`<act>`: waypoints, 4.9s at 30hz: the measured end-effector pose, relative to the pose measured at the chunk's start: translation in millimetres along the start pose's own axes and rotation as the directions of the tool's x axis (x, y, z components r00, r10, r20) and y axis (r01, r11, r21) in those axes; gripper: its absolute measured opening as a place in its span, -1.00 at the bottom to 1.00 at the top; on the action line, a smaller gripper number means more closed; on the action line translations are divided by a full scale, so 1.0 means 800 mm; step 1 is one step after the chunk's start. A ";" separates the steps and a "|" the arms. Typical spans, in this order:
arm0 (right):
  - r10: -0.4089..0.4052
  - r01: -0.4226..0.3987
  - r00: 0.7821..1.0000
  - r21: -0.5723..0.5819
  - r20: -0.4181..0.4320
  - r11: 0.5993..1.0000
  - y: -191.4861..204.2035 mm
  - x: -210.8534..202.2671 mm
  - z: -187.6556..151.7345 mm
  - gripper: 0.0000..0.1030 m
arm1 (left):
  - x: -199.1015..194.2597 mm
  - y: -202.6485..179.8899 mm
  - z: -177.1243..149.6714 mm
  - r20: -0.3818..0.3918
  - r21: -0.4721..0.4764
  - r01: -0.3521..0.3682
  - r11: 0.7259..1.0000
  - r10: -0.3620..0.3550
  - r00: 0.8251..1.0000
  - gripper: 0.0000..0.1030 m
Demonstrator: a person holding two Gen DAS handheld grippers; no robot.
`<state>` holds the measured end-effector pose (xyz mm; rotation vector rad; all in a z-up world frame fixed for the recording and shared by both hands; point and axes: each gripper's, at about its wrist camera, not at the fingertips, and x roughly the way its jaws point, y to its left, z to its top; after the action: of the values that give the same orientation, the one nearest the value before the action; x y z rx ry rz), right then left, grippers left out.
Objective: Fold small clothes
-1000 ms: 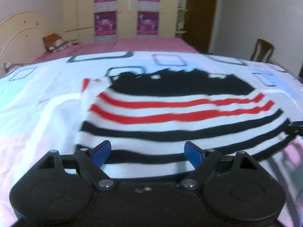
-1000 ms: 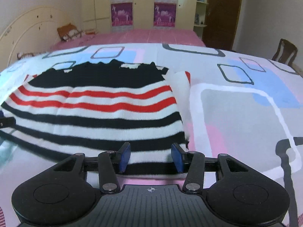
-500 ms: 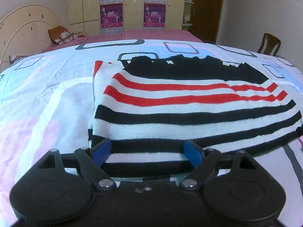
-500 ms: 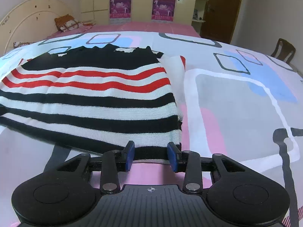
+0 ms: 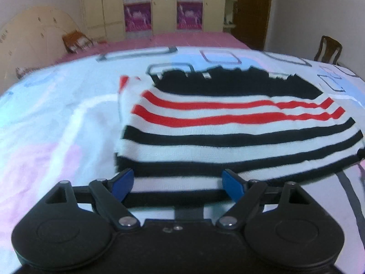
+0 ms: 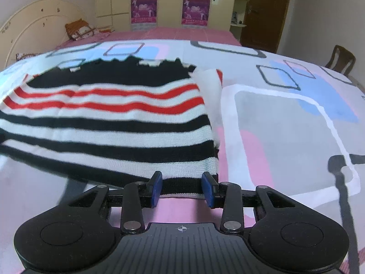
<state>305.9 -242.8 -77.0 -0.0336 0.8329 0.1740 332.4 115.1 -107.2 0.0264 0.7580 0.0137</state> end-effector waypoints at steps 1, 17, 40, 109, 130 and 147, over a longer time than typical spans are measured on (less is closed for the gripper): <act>0.004 -0.004 1.000 0.010 0.029 1.000 0.001 -0.011 0.002 -0.24 | -0.014 0.000 -0.006 0.022 -0.030 -0.022 0.999 0.023 1.000 0.93; 0.150 -0.155 0.987 0.116 0.056 0.981 0.060 -0.004 0.049 -0.46 | 0.016 0.075 -0.071 0.256 -0.776 0.291 0.560 -0.141 0.956 0.13; 0.158 -0.156 0.987 0.144 0.001 0.977 0.112 0.036 0.094 -0.82 | 0.074 0.110 -0.049 0.306 -0.831 0.361 0.423 -0.194 0.932 -0.69; 0.431 -0.371 0.901 0.412 -0.059 0.832 -0.115 0.042 0.102 0.23 | 0.049 -0.185 0.095 -0.027 -0.126 0.305 0.944 -0.311 0.950 -0.13; 0.321 -0.329 0.942 0.450 0.097 0.830 -0.153 0.056 0.108 0.11 | 0.088 -0.166 0.138 -0.030 -0.020 0.371 0.929 -0.371 0.928 -0.09; 0.301 -0.307 0.951 0.295 0.066 0.905 -0.143 0.107 0.102 -0.79 | 0.128 -0.227 0.155 -0.083 0.129 0.344 0.930 -0.336 0.938 -0.06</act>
<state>441.4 -335.3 -89.7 0.3895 0.8356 0.3390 492.9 -66.5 -93.1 0.0294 0.8148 -0.3722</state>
